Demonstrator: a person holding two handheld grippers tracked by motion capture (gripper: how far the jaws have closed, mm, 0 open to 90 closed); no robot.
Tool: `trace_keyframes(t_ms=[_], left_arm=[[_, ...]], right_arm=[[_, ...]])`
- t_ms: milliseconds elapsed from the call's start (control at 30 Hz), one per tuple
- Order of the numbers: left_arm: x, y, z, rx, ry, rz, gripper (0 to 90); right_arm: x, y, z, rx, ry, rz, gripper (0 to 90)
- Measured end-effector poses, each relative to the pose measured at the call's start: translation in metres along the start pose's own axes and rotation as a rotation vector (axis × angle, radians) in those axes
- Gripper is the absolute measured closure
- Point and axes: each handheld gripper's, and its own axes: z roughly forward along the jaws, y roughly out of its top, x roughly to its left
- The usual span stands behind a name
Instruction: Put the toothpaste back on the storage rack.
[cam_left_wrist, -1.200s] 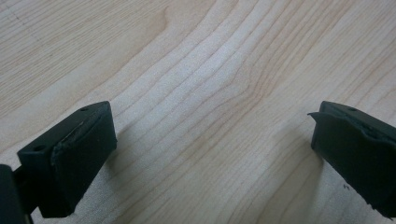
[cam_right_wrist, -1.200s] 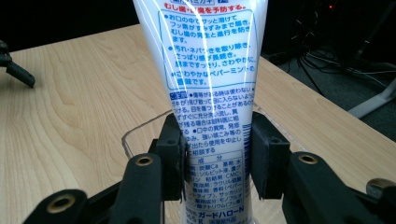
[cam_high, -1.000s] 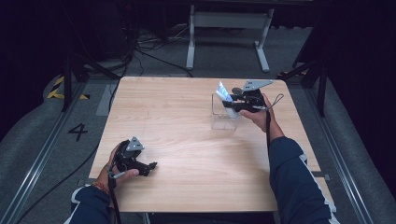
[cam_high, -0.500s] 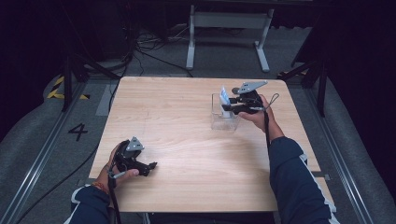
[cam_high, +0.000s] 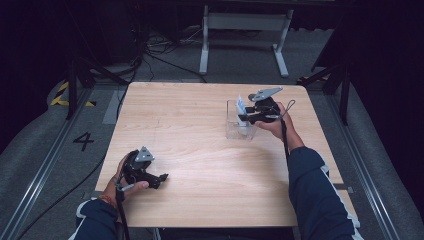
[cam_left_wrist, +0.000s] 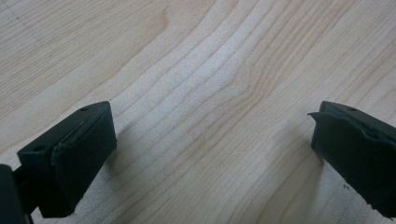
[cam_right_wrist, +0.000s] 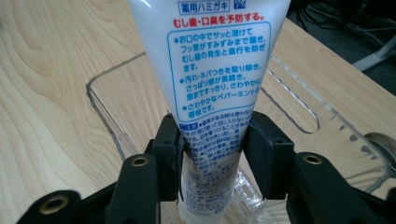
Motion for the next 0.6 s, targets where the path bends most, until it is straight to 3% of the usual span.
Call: trace_keyframes(t_ms=[300,600], left_arm=[[0.0000,0.0000,0.0000,0.000,0.000,0.000,0.4],[0.0000,0.0000,0.0000,0.000,0.000,0.000,0.5]], right_arm=[[-0.0021,-0.0005,-0.0005,0.015,-0.008,0.027,56.2],[-0.0017,-0.0005,-0.0049,-0.015,-0.006,0.053,52.9]])
